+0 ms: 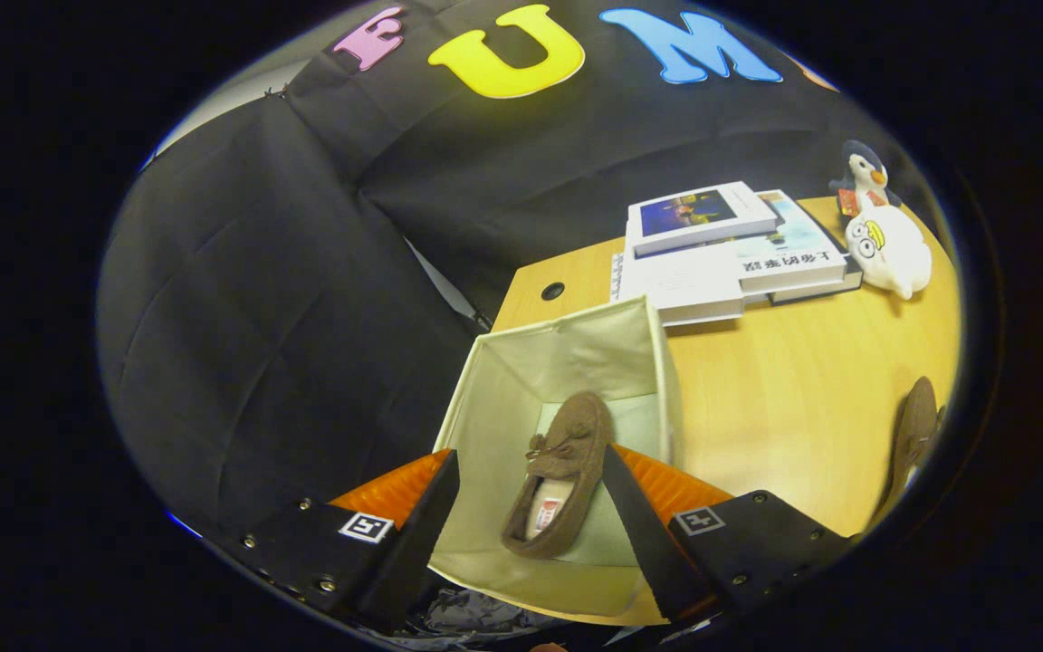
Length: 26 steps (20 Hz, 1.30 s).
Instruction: Open the storage box then place both shoes into the box .Put the left shoe in first, then the right shoe, with the right side of both shoes facing outward in a uniform manner.
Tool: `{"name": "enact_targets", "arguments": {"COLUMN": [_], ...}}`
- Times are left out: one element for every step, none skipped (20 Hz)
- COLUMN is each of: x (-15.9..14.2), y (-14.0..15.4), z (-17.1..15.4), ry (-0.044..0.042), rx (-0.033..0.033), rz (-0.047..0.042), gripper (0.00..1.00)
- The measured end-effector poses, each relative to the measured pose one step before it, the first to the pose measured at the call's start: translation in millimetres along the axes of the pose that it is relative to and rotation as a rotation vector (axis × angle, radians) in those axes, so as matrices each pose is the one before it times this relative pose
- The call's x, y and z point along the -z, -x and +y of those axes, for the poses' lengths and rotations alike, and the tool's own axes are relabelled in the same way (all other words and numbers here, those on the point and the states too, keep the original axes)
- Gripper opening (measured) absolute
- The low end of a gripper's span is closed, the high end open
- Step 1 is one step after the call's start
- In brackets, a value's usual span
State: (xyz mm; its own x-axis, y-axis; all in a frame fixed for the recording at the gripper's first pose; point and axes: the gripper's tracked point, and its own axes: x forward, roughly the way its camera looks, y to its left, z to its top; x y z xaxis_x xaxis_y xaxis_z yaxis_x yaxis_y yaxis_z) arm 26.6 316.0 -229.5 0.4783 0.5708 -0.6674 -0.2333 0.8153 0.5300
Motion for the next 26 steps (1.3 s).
{"name": "enact_targets", "arguments": {"x": [-4.4,-3.79,-2.94,-0.8,-1.28,-0.57,-0.82,-0.67,-0.58,0.92,-0.02,1.4,1.29,1.69,1.37,2.11,2.34,2.75,1.87,3.16,1.74,2.99,2.55,3.1,2.14,4.05], "y": [8.45,9.58,7.6,7.98,6.86,7.44,7.82,6.19,6.86,6.14,5.78,5.42,4.81,1.23,4.52,5.18,2.58,1.74,2.32,2.1,2.26,0.46,1.02,-0.36,0.35,-0.56], "z": [-9.28,-10.77,-11.52,-10.22,-12.13,-11.84,-12.25,-11.96,-11.76,-11.9,-12.81,-12.72,-12.35,-13.23,-14.86,-13.4,-12.59,-12.33,-11.46,-11.63,-11.61,-11.16,-10.74,-10.65,-10.1,-9.73], "ry": [0.01174,0.01224,0.01304,0.01047,0.01006,0.00827,0.0081,0.00696,0.00602,0.00442,0.00078,0.001,0.00155,0.00176,0.0022,-0.00118,-0.00385,-0.00674,-0.00729,-0.0066,-0.00492,-0.0038,-0.0014,0.00167,0.00608,0.00716], "rx": [0.0097,0.01334,0.00918,0.01061,0.01441,0.01729,0.01816,0.0164,0.01693,0.01766,0.02022,0.01702,0.01469,0.01783,0.0237,0.02187,0.01696,0.01535,0.01435,0.01512,0.01476,0.01467,0.01504,0.01816,0.01679,0.01547], "rz": [-0.01269,-0.01048,-0.00833,-0.00655,-0.00661,-0.00533,-0.00396,-0.00459,-0.00646,-0.00423,-0.00534,-0.00339,-0.00118,0.00155,-0.00039,-0.00047,0.00096,0.00164,0.00068,0.00306,0.00183,0.00305,0.0035,0.00428,0.00485,0.00709], "gripper": [0.97,0.97,0.97,0.97,0.97,0.97,0.97,0.97,0.97,0.97,0.97,0.97,0.97,0.97,0.97,0.97,0.97,0.97,0.97,0.97,0.97,0.97,0.97,0.97,0.97,0.97]}}
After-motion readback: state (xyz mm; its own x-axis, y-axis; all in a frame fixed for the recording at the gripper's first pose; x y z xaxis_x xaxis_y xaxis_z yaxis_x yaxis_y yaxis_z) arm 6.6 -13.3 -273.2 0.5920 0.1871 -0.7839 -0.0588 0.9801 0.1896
